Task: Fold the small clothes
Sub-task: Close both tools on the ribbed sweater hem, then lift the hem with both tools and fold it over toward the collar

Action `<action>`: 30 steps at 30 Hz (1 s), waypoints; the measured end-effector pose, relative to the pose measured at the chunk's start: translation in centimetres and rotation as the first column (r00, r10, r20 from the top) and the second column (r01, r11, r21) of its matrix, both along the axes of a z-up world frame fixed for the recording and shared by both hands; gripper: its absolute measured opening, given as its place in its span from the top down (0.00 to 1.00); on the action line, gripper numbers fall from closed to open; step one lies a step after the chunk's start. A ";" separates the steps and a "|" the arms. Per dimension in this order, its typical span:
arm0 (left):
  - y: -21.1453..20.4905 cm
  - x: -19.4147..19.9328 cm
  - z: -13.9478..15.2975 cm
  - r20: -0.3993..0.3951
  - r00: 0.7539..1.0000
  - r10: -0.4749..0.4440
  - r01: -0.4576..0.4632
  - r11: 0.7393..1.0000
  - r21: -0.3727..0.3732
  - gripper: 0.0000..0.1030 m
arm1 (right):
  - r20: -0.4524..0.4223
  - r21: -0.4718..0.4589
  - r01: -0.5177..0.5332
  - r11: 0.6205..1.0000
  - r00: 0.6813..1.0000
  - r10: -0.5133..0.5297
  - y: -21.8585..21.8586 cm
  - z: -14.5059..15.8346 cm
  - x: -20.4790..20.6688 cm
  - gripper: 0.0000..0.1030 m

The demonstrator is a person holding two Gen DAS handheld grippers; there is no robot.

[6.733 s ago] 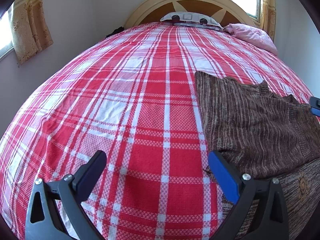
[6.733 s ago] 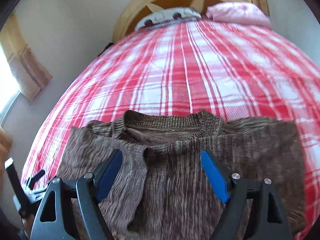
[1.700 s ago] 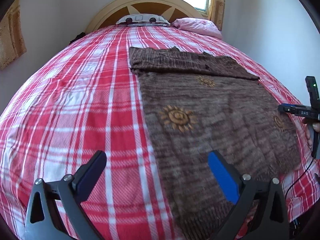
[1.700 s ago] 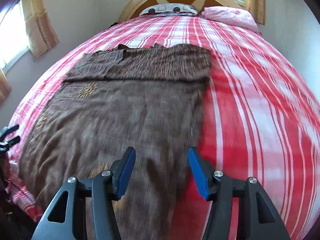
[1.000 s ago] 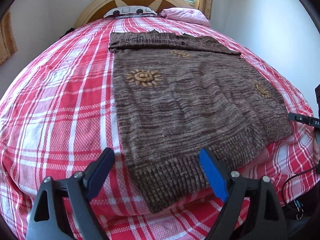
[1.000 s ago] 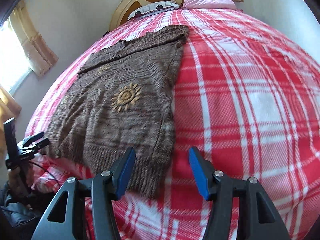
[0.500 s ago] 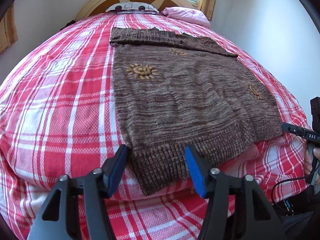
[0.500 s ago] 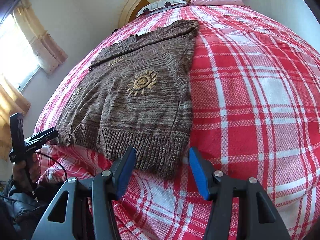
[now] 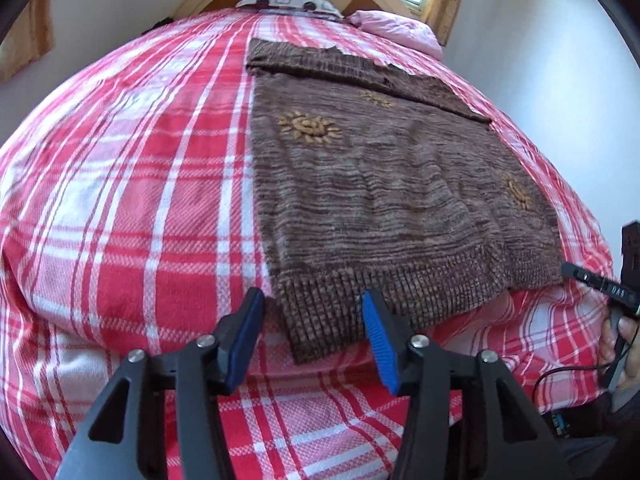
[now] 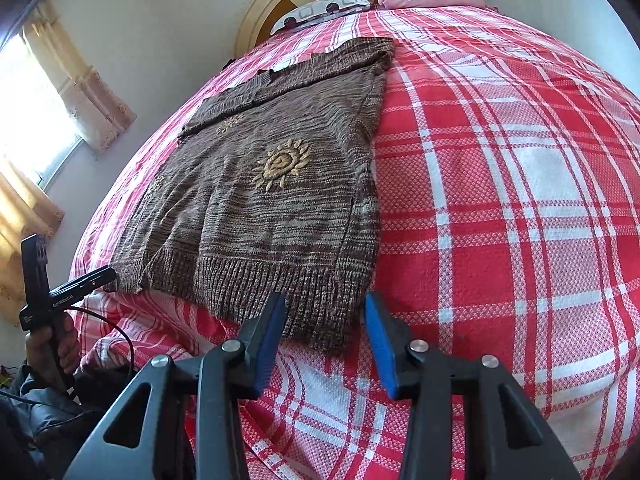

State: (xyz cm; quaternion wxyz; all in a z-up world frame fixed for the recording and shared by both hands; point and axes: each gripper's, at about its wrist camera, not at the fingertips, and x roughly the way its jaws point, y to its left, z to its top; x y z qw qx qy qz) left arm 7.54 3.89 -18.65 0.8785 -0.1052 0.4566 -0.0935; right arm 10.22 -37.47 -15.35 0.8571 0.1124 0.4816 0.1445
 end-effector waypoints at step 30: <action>1.2 0.1 0.2 0.033 0.999 -0.015 0.020 0.988 -0.154 0.93 | 0.022 0.134 0.030 0.991 0.999 -0.033 -1.1 -0.5 0.1 0.94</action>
